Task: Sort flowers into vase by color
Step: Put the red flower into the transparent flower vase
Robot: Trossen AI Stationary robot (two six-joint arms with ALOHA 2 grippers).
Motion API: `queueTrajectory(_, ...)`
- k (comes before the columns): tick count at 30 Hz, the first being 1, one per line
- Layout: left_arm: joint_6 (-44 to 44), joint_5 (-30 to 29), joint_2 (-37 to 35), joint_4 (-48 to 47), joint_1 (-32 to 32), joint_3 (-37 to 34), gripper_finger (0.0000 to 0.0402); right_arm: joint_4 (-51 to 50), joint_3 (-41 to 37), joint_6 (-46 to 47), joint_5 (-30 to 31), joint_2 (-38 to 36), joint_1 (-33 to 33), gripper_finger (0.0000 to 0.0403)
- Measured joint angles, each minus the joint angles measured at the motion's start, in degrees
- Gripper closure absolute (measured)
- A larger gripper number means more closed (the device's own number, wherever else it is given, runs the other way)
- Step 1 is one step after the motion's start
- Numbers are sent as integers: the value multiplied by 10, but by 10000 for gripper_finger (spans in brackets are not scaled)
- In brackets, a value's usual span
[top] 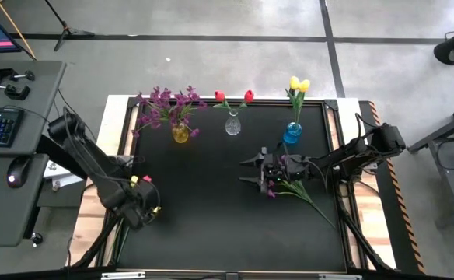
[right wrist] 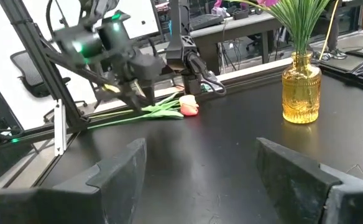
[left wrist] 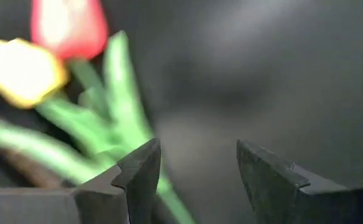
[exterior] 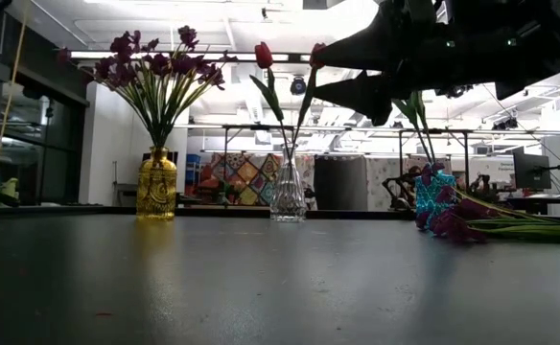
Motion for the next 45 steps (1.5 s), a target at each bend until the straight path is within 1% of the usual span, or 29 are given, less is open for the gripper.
queueTrajectory(3,-5,50,42,-32,-1,-1,202,-1,0,0,0,0,0,116)
queueTrajectory(8,30,78,89,1,-1,-1,202,-10,0,0,0,0,0,116)
queueTrajectory(11,25,94,104,2,-1,0,202,-17,0,1,0,0,0,116)
queueTrajectory(18,-13,100,127,1,-1,0,202,-25,0,5,3,0,0,116)
queueTrajectory(22,-38,128,143,-6,-3,0,202,-30,0,6,2,0,0,116)
queueTrajectory(27,-57,129,164,3,-11,2,202,-38,0,6,2,0,0,116)
queueTrajectory(31,-67,129,166,13,-11,2,203,-39,0,3,2,0,0,116)
queueTrajectory(34,-68,129,166,23,-11,1,215,-39,0,0,2,0,0,116)
queueTrajectory(40,-65,130,163,48,-1,0,264,-46,0,-3,15,0,-1,116)
queueTrajectory(45,-32,117,159,54,10,0,292,-50,0,-8,25,0,-1,116)
